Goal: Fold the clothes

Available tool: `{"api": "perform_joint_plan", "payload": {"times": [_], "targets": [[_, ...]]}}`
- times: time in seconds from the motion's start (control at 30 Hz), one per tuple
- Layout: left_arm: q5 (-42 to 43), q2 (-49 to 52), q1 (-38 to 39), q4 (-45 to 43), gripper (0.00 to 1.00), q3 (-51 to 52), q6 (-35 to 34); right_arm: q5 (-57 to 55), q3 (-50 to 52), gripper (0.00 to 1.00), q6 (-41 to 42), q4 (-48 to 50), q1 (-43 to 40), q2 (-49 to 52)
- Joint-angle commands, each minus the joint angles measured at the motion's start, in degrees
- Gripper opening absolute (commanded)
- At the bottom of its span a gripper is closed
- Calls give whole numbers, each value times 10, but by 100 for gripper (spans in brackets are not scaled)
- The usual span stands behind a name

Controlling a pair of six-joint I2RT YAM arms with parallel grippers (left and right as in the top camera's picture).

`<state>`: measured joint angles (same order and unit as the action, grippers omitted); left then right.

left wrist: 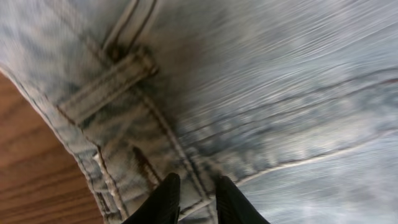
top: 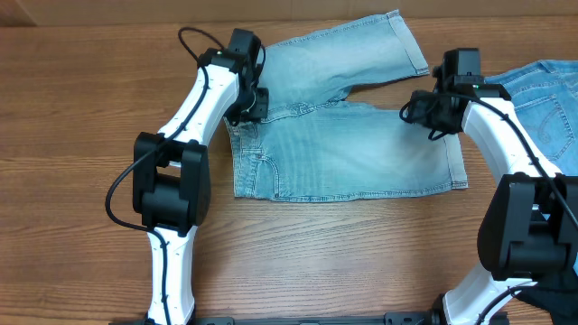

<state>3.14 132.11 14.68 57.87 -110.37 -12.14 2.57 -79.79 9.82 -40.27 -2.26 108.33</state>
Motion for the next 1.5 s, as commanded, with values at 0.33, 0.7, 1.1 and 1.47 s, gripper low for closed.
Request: {"api": "perform_joint_plan", "payload": {"times": [0.33,0.7,1.1,1.47], "targets": [[-8,-2,-13,45,30,99,-33,6,-12,49,-127,267,-2,71],[-8,-2,-13,64,29,99,-33,78,-12,21,-216,561,0,190],[-10,-2,-13,60,33,99,-33,72,-12,4,-203,525,-1,241],[-188,-2,-16,80,27,99,25,-52,-13,4,-206,333,-39,184]]}}
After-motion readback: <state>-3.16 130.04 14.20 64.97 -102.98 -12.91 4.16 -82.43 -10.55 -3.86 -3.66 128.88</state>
